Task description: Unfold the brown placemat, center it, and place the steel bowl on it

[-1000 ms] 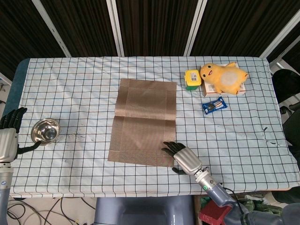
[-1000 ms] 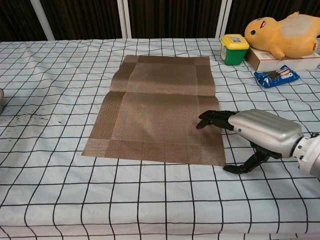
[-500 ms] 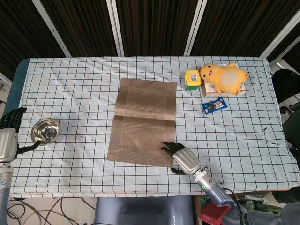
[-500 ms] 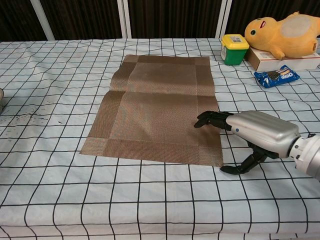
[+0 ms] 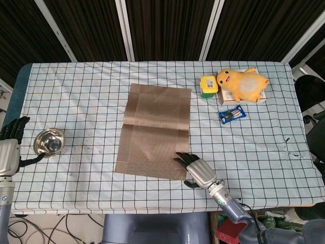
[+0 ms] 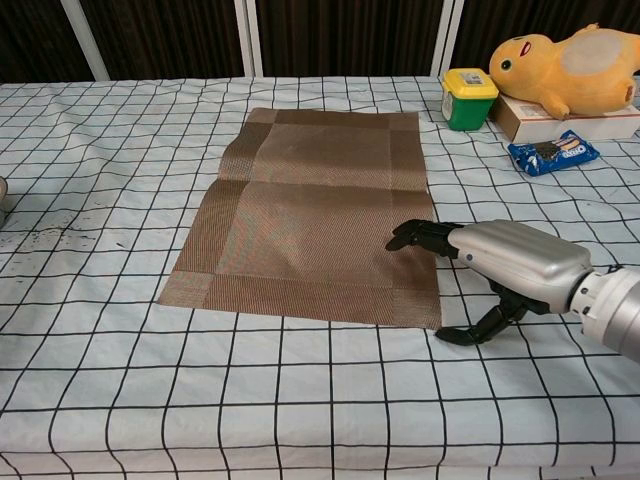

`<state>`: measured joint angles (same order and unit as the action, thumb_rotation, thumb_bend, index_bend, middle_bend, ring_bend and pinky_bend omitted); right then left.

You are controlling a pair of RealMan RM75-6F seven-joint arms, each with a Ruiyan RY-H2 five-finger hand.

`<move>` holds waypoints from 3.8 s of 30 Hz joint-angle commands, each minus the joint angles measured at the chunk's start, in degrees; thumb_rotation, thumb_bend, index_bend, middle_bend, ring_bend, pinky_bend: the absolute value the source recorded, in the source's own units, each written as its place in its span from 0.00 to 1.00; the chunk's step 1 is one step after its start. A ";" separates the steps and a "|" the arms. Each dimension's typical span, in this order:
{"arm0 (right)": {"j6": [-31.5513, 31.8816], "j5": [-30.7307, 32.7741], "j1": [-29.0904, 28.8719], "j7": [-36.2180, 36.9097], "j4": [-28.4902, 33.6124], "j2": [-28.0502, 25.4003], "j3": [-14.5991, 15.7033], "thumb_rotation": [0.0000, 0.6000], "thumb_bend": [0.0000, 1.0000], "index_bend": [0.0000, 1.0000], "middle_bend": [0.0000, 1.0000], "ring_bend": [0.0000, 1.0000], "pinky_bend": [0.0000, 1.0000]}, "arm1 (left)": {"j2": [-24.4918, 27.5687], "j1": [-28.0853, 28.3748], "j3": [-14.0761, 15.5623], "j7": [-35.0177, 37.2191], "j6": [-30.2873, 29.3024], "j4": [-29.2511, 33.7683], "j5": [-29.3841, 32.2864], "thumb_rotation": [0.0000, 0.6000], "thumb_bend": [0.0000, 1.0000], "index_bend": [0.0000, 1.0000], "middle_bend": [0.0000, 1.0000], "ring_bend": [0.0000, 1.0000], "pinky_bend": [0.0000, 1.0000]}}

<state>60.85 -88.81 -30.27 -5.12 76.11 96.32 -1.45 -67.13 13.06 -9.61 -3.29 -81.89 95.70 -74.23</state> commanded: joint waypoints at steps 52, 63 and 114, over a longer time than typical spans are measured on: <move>6.40 -1.67 -0.01 6.48 -4.06 5.33 -0.97 1.00 0.39 0.59 0.24 0.10 0.21 | -0.40 -0.15 -0.12 0.62 1.03 0.18 -0.25 1.00 0.04 0.07 0.06 0.02 0.08; 7.06 -2.02 0.09 6.76 -3.72 4.92 -0.80 1.00 0.39 0.69 0.31 0.12 0.21 | -0.42 -0.20 0.02 0.55 1.09 0.37 -0.51 1.00 0.04 0.07 0.05 0.02 0.08; 12.24 6.58 7.10 1.86 6.01 -22.75 -3.35 1.00 0.40 0.75 0.33 0.13 0.21 | -0.10 -0.53 0.89 0.58 0.96 1.68 -2.42 1.00 0.04 0.07 0.05 0.02 0.08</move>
<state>73.98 -82.99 -22.50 -2.53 82.88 74.20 -4.10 -67.24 12.53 -8.72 -2.71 -80.92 97.38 -76.64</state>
